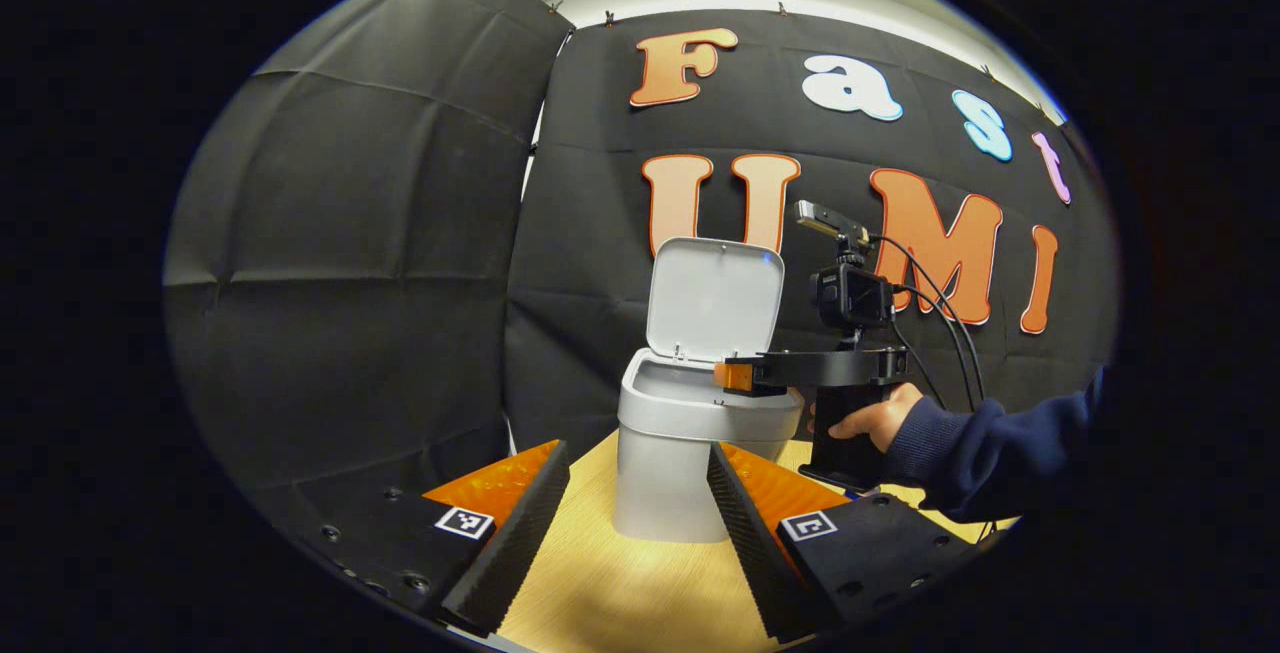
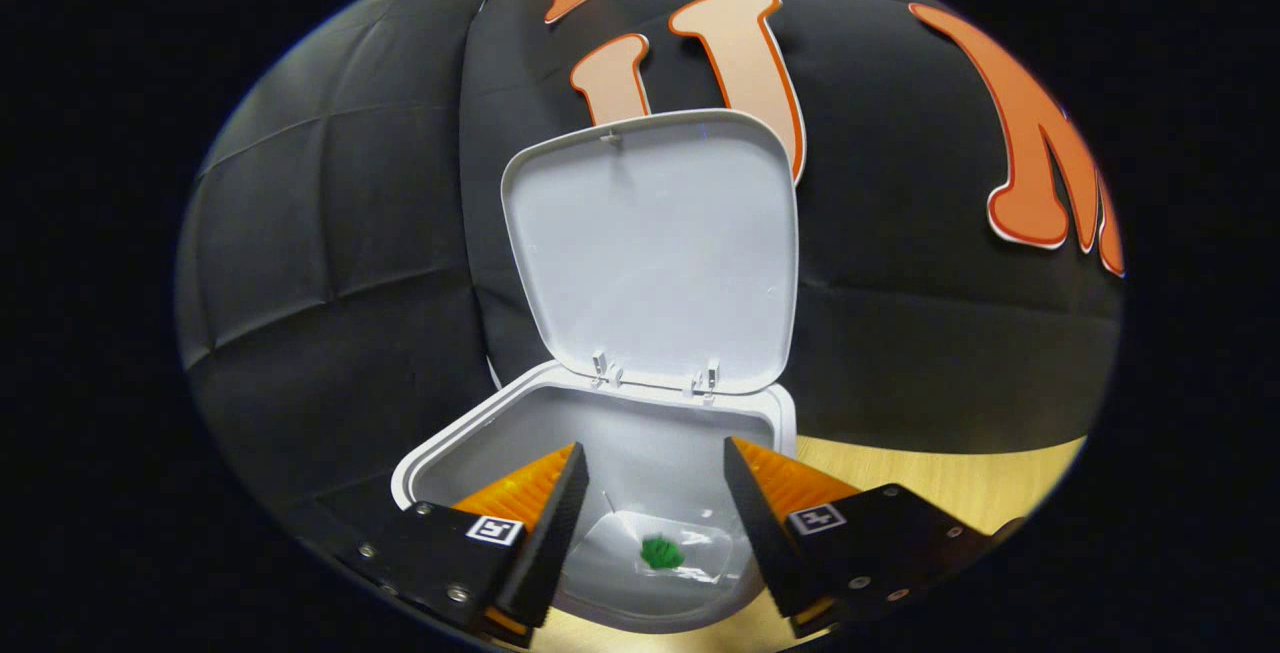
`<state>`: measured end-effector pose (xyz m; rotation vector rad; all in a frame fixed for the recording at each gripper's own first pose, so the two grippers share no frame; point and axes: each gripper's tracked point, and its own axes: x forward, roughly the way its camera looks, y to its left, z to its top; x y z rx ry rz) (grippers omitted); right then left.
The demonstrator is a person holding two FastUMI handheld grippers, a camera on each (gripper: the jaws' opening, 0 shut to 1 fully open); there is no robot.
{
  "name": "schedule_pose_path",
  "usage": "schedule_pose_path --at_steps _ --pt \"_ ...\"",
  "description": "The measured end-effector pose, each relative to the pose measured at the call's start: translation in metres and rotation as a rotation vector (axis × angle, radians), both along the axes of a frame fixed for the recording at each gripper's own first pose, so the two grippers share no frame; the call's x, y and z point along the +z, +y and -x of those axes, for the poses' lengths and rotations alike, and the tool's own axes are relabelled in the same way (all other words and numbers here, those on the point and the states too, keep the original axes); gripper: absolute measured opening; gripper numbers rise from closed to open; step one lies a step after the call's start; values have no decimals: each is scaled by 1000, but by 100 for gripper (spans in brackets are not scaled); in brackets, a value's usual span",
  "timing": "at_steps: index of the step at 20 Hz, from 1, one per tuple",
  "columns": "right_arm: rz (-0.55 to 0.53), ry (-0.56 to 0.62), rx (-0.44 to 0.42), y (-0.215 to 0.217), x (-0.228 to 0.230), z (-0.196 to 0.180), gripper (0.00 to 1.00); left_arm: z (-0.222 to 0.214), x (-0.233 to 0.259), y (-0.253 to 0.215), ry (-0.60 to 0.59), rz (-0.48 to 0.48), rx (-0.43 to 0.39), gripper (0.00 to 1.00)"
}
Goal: Press the lid of the desktop garbage bin to open it, pick up the crumpled paper on the desktop and throw it into the bin, then pick up the pop can on the desktop and drop it into the bin, and finally close the garbage bin lid.
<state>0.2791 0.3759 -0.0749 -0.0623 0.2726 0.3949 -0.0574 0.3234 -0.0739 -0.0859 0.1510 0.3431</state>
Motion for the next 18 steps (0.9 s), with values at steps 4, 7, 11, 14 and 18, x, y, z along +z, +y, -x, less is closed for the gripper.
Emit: schedule_pose_path --at_steps 4,7,11,14,18 --pt "28 -51 9 -15 14 15 94 -4 0 -9 -1 -3 -14 88" --pt "16 -84 2 -39 30 42 94 -11 3 -26 -8 -13 -49 88" --pt "15 -174 -42 -97 67 90 94 -21 5 -56 -9 -28 -115 88" --pt "20 -186 -113 -155 76 123 94 -32 6 -85 -12 -30 -178 88" --pt "-12 -143 -273 -241 63 178 95 -48 8 -138 -31 -36 -287 89"
